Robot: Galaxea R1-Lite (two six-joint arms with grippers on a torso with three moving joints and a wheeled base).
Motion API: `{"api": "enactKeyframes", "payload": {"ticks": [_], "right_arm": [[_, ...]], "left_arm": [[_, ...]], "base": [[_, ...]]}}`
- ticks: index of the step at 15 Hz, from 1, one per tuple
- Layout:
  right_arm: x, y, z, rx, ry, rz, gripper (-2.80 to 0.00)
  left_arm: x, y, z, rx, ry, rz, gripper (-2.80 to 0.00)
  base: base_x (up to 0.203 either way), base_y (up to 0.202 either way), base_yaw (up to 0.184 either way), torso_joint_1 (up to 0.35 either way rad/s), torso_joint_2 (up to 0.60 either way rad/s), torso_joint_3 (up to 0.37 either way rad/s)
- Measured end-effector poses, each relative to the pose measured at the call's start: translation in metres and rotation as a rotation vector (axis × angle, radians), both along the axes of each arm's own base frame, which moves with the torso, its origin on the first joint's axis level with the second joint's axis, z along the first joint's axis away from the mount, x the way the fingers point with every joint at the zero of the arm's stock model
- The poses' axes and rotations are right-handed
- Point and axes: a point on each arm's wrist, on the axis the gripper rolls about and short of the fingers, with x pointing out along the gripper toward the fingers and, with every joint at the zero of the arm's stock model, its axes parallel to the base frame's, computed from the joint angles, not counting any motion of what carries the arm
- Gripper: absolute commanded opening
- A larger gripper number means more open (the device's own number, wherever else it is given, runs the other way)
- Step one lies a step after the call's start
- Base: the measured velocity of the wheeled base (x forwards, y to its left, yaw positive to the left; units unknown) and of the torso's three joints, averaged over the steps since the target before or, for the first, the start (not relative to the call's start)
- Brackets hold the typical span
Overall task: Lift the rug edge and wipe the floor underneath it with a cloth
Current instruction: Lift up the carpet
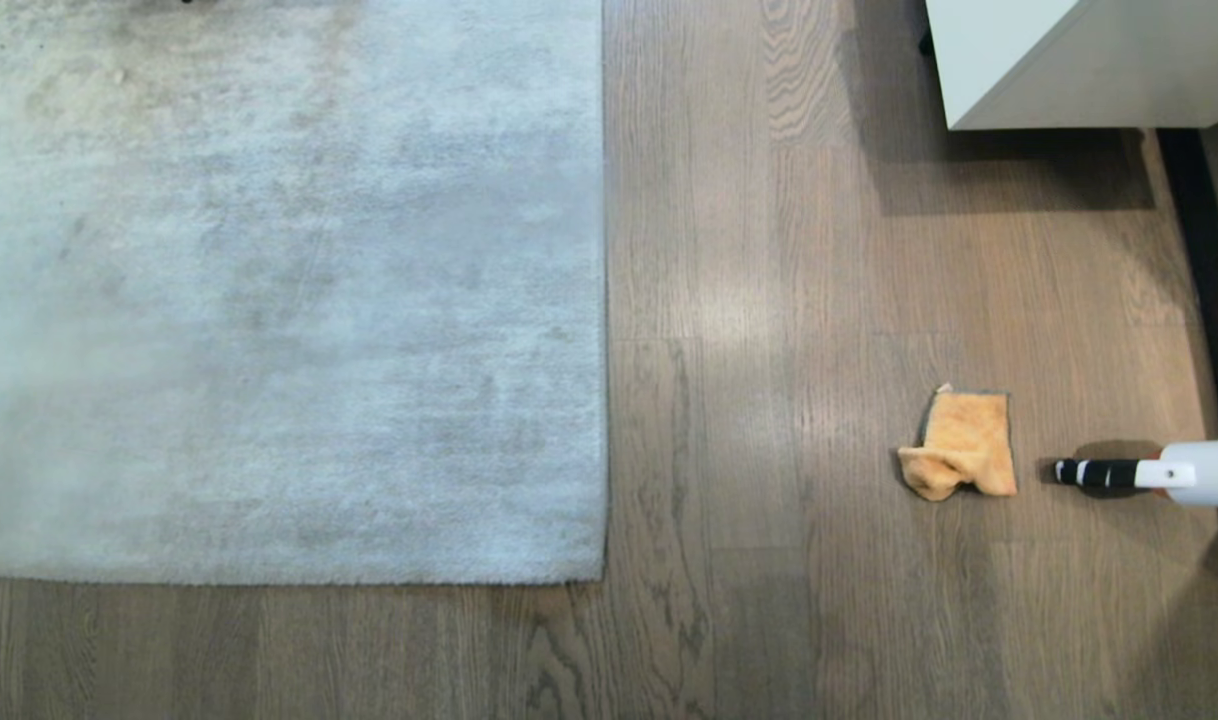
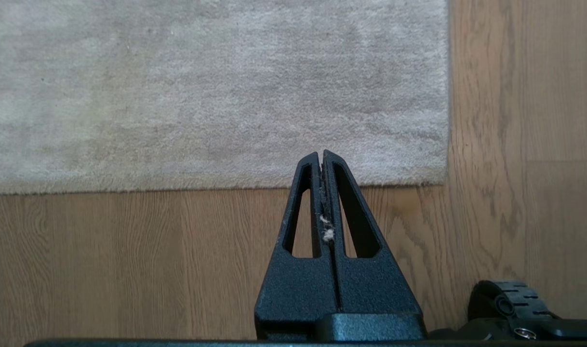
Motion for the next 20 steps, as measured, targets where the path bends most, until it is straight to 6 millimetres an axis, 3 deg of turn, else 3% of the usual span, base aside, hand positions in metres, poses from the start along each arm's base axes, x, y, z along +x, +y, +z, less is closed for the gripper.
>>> {"api": "enactKeyframes", "payload": {"ticks": [20], "right_arm": [[0.0000, 0.0000, 0.0000, 0.000, 0.000, 0.000, -2.80]], "left_arm": [[0.0000, 0.0000, -0.0001, -0.001, 0.000, 0.000, -2.80]], "base": [[0.000, 0.000, 0.000, 0.002, 0.00, -0.200]]}}
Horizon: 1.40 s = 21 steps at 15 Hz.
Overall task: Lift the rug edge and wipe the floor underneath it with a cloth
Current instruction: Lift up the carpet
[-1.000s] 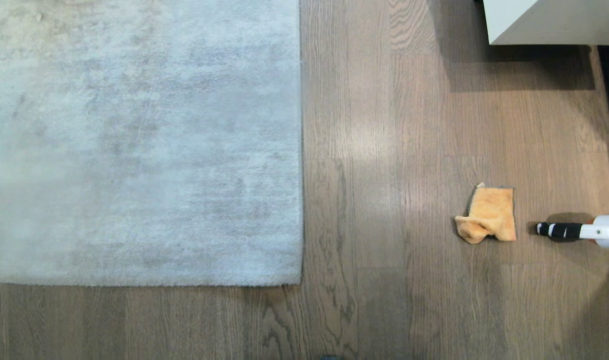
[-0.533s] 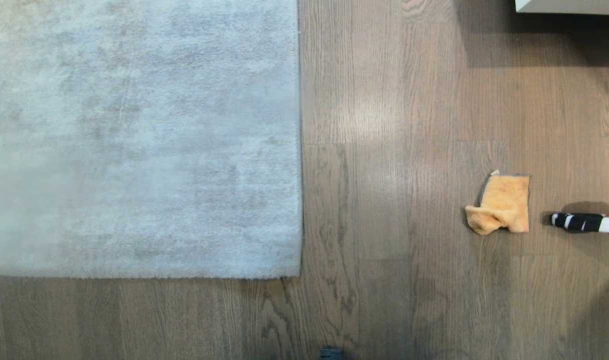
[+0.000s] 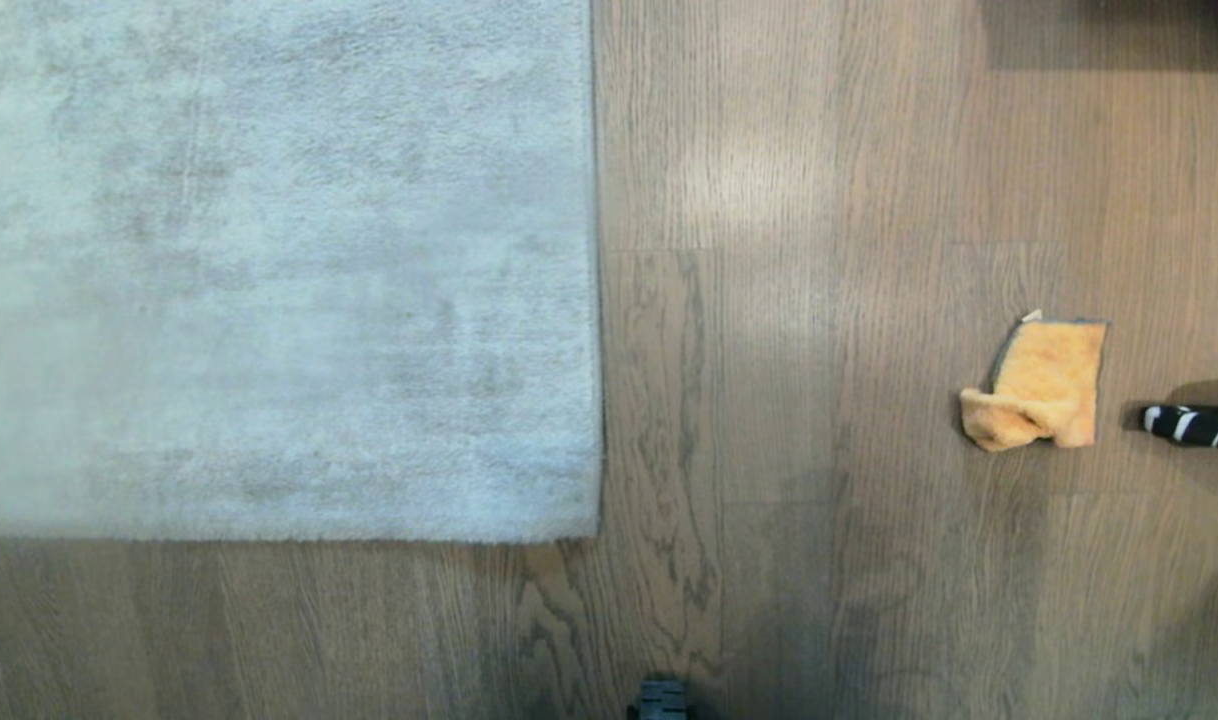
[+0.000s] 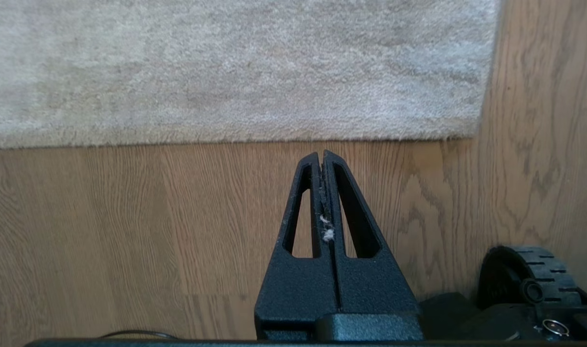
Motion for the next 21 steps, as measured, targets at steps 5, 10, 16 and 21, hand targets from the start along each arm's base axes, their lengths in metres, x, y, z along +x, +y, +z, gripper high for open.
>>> {"api": "enactKeyframes", "payload": {"ticks": [5, 10, 16, 21], "right_arm": [[0.0000, 0.0000, 0.0000, 0.000, 0.000, 0.000, -2.80], [0.0000, 0.0000, 0.0000, 0.000, 0.000, -0.001, -2.80], [0.0000, 0.0000, 0.0000, 0.000, 0.000, -0.001, -2.80], [0.0000, 0.0000, 0.0000, 0.000, 0.001, -0.001, -2.80]], "left_arm": [[0.0000, 0.0000, 0.0001, -0.001, -0.001, -0.001, -2.80], [0.0000, 0.0000, 0.0002, -0.001, -0.001, 0.000, -2.80], [0.0000, 0.0000, 0.0001, -0.001, 0.000, -0.001, -2.80], [0.0000, 0.0000, 0.0000, -0.001, 0.000, 0.000, -2.80]], "base": [[0.000, 0.000, 0.000, 0.003, 0.00, -0.198], [0.000, 0.000, 0.000, 0.004, 0.00, -0.132], [0.000, 0.000, 0.000, 0.000, 0.00, 0.000], [0.000, 0.000, 0.000, 0.000, 0.00, 0.000]]}}
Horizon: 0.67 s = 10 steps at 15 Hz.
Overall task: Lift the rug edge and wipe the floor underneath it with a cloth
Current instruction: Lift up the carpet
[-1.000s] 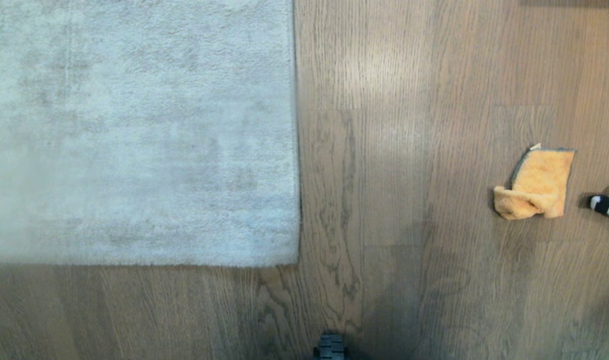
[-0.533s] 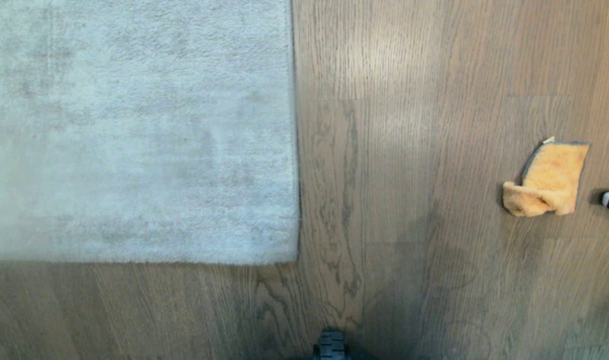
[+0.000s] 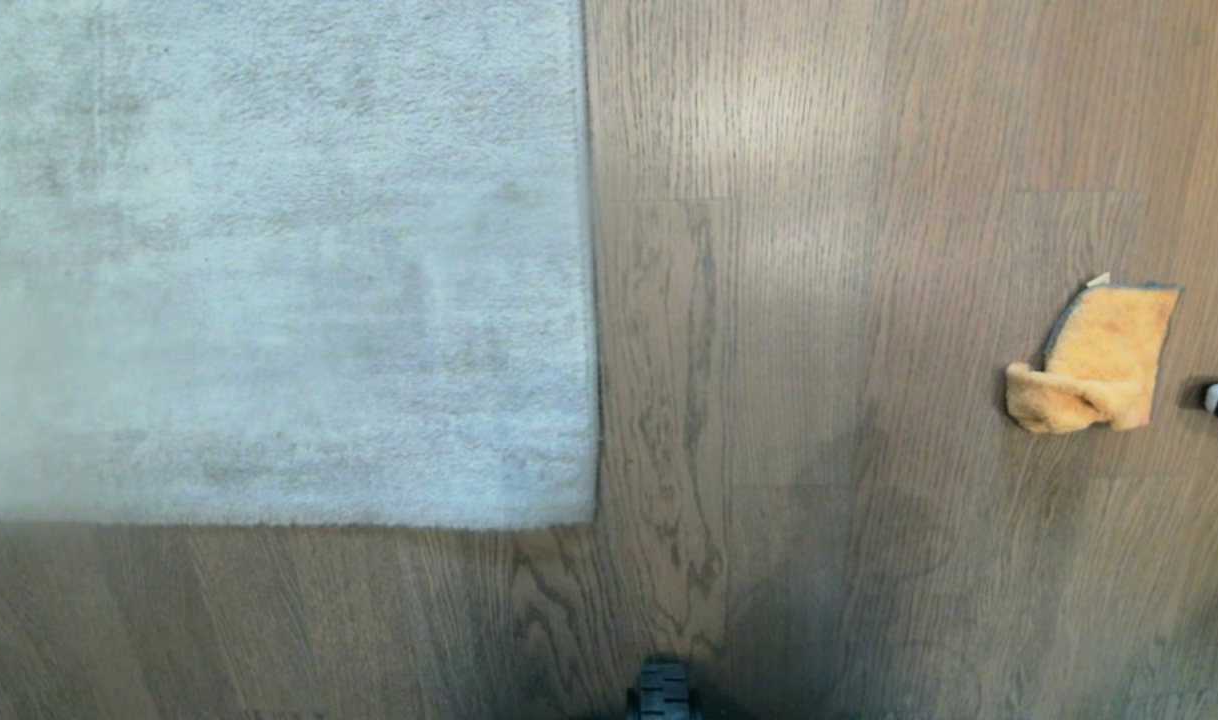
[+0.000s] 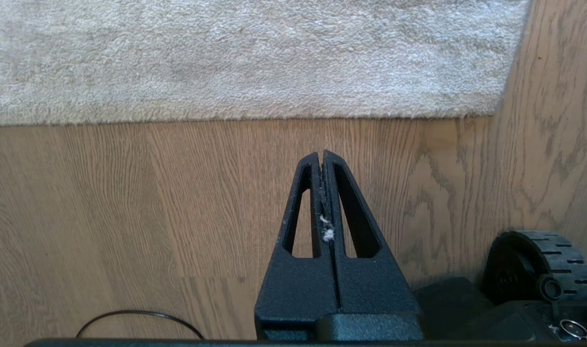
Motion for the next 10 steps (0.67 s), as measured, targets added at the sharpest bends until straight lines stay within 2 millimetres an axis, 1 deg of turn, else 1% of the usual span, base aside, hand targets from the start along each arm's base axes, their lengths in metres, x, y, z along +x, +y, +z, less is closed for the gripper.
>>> {"api": "enactKeyframes", "payload": {"ticks": [10], "right_arm": [[0.0000, 0.0000, 0.0000, 0.000, 0.000, 0.000, -2.80]], "left_arm": [[0.0000, 0.0000, -0.0001, 0.001, 0.000, 0.000, -2.80]], "base": [[0.000, 0.000, 0.000, 0.000, 0.00, 0.000]]}}
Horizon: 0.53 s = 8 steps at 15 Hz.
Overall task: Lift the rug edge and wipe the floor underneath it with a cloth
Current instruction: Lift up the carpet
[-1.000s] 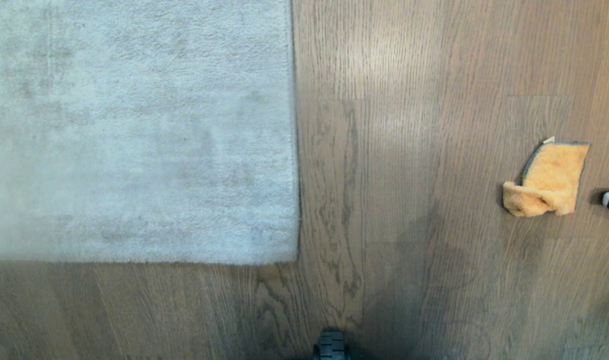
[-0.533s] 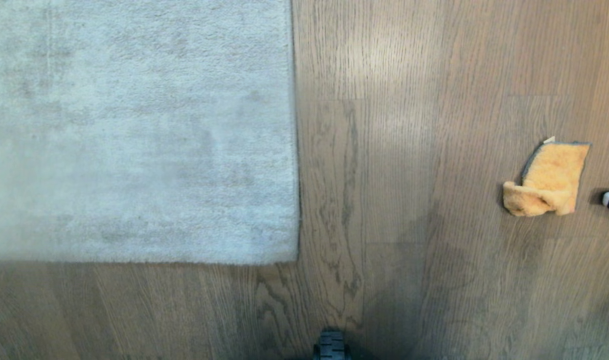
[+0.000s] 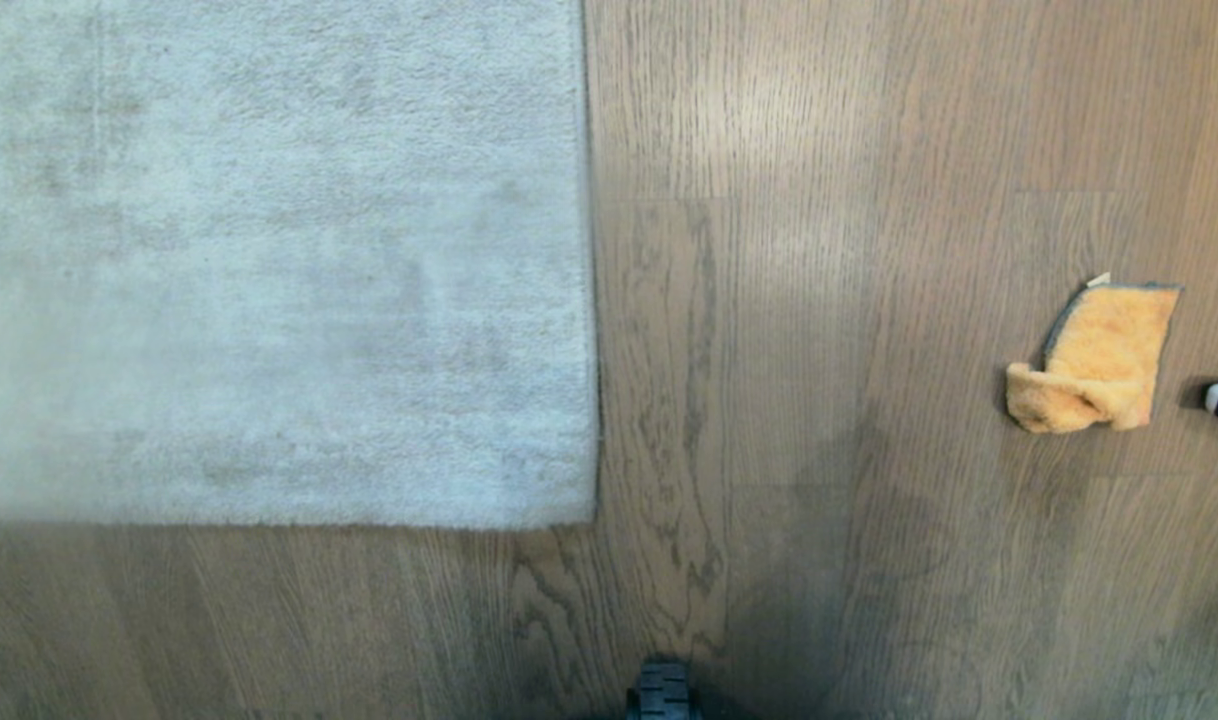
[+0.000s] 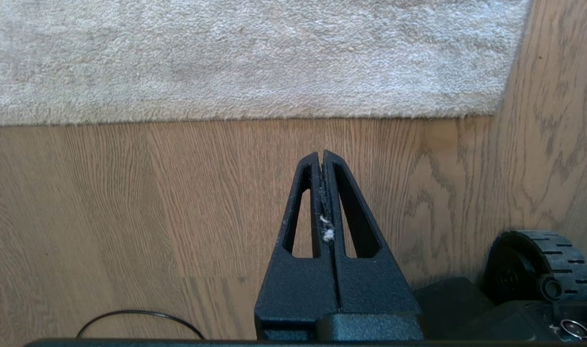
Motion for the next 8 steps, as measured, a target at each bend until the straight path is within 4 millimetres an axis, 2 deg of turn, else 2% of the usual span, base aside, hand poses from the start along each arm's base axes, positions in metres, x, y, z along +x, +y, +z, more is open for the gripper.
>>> {"api": "enactKeyframes", "payload": {"ticks": [8], "right_arm": [[0.0000, 0.0000, 0.0000, 0.000, 0.000, 0.000, -2.80]], "left_arm": [[0.0000, 0.0000, -0.0001, 0.002, 0.001, 0.000, -2.80]], "base": [[0.000, 0.000, 0.000, 0.000, 0.00, 0.000]]}}
